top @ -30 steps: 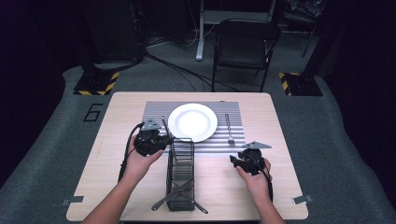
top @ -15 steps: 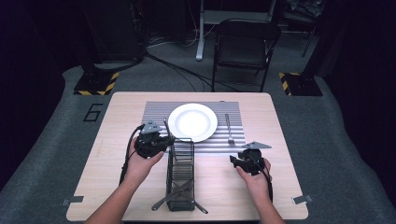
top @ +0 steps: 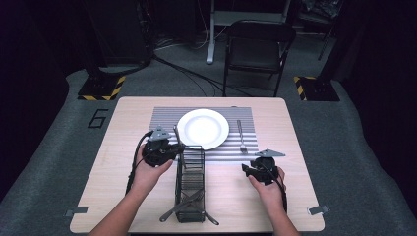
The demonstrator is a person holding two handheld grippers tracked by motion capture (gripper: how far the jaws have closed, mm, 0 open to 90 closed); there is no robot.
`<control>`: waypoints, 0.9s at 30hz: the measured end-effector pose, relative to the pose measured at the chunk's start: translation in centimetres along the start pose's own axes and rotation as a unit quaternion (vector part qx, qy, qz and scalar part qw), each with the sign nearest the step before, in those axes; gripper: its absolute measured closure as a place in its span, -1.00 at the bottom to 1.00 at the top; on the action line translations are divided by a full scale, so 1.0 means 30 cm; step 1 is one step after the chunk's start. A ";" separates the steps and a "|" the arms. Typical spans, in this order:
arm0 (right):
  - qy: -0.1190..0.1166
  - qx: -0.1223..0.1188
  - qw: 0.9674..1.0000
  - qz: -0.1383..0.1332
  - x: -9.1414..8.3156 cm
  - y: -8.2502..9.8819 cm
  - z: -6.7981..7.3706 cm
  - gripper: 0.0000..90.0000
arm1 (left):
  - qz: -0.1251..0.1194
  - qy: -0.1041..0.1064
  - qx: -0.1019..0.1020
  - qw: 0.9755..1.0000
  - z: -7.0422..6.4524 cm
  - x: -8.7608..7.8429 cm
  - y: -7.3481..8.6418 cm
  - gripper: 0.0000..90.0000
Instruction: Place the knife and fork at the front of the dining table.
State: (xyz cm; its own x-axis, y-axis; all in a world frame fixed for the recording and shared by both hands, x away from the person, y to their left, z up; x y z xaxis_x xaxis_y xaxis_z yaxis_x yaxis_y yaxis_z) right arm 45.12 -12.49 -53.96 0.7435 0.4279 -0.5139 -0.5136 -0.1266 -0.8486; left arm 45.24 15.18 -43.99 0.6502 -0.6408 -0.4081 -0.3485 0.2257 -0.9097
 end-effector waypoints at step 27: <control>0.002 0.011 1.000 0.002 -0.001 0.003 -0.002 0.27 | 0.008 0.024 0.009 1.000 -0.050 -0.106 -0.168 0.81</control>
State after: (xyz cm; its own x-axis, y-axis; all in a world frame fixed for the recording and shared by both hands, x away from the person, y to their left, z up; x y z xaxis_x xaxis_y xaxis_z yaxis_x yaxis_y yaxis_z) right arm 45.08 -12.56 -54.04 0.7429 0.4243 -0.5178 -0.5258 -0.1089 -0.8436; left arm 43.91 14.97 -37.99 0.6119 -0.6707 -0.4193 -0.3464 0.2494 -0.9043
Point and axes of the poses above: each handheld gripper's, and its own axes: x roughly forward along the jaws, y roughly out of its underside, z roughly to its left, the point moved 8 cm from there along x, roughly forward along the jaws, and after that the axes turned 11 degrees about -z, right-handed, at the moved point
